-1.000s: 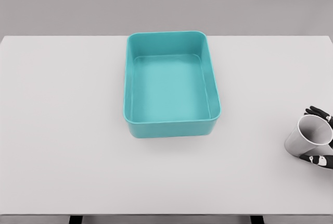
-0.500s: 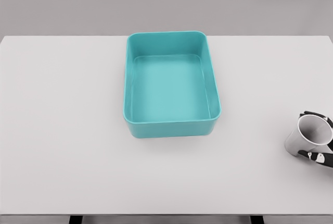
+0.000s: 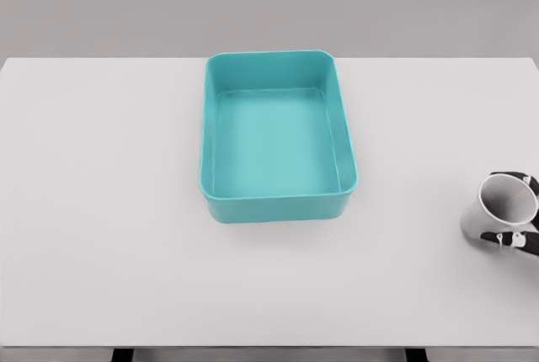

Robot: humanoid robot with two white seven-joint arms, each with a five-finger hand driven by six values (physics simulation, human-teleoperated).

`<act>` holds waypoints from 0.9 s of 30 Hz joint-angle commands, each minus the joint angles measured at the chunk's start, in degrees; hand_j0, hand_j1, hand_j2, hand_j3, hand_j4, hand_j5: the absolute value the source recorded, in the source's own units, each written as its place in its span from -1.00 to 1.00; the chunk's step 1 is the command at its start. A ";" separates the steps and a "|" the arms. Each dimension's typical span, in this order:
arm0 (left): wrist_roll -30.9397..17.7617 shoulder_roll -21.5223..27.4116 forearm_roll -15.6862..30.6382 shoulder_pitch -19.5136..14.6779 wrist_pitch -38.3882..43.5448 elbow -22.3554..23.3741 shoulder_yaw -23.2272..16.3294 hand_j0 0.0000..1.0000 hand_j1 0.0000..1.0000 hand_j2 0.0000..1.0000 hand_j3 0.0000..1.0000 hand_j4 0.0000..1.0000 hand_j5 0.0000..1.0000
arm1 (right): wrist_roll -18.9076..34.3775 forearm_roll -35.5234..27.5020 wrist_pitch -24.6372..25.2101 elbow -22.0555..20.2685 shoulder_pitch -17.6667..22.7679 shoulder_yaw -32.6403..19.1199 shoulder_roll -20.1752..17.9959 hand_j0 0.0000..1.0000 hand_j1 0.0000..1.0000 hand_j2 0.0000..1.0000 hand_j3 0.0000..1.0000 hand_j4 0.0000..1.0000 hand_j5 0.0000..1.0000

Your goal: Put the paper cup into the basket with your right arm

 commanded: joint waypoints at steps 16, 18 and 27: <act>-0.01 0.00 0.00 0.00 0.00 -0.01 -0.01 1.00 1.00 1.00 1.00 1.00 1.00 | 0.00 3.09 0.05 -1.56 -14.23 3.49 0.21 0.08 0.08 0.08 0.08 0.08 0.08; -0.01 0.00 0.00 0.00 0.00 -0.01 -0.01 1.00 1.00 1.00 1.00 1.00 1.00 | 0.00 3.63 0.05 -1.29 -17.05 4.99 1.26 0.08 0.08 0.08 0.08 0.08 0.08; -0.01 0.00 0.00 0.00 0.00 -0.01 0.08 1.00 1.00 1.00 1.00 1.00 1.00 | 0.00 8.19 0.05 -0.59 -25.05 7.10 5.75 0.08 0.08 0.08 0.08 0.08 0.08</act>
